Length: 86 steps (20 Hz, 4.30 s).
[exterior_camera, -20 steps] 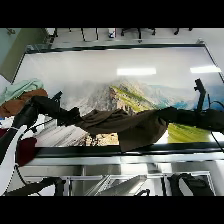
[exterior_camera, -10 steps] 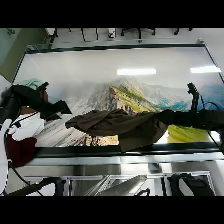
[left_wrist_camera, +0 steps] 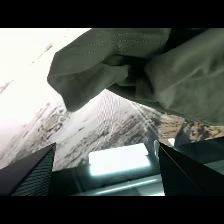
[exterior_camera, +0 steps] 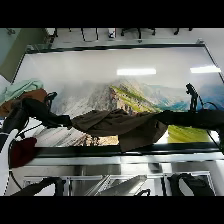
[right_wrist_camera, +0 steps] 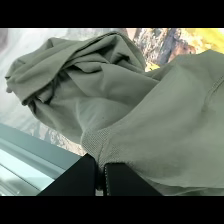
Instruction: Fold the shirts.
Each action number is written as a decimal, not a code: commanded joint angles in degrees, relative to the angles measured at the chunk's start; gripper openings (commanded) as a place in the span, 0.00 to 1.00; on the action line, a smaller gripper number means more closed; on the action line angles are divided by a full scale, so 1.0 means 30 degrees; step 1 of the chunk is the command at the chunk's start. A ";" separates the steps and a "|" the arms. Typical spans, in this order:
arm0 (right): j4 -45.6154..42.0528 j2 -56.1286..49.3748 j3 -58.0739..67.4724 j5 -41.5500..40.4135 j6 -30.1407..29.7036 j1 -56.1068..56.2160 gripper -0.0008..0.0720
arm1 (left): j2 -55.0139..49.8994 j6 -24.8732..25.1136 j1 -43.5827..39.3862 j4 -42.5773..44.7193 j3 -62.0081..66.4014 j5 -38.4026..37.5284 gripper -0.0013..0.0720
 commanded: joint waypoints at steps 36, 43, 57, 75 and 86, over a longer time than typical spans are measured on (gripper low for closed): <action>0.2157 0.0350 2.5667 -0.1049 0.2659 -0.4976 0.05 | 1.0047 -0.4029 0.3869 -0.6812 2.0101 -0.4175 0.04; -0.1260 0.1581 2.9041 0.0291 0.3854 -0.5042 0.05 | 1.1708 -0.4816 0.6309 -0.5894 2.1362 -0.4138 0.04; 0.1319 -0.8604 0.7985 0.3228 -0.1370 -0.2769 0.05 | -0.5034 -0.3322 -0.0984 -0.1887 1.0302 -0.4962 0.04; -0.7956 -1.9708 1.9489 -0.2805 0.3300 -0.3694 0.04 | -1.4812 -0.2681 -0.0780 -0.1989 1.8833 -0.1428 0.04; -1.0805 -1.9657 1.7369 -0.1741 0.3410 -0.2484 0.05 | -1.4863 -0.2659 -0.2127 0.0022 1.8833 0.0721 0.04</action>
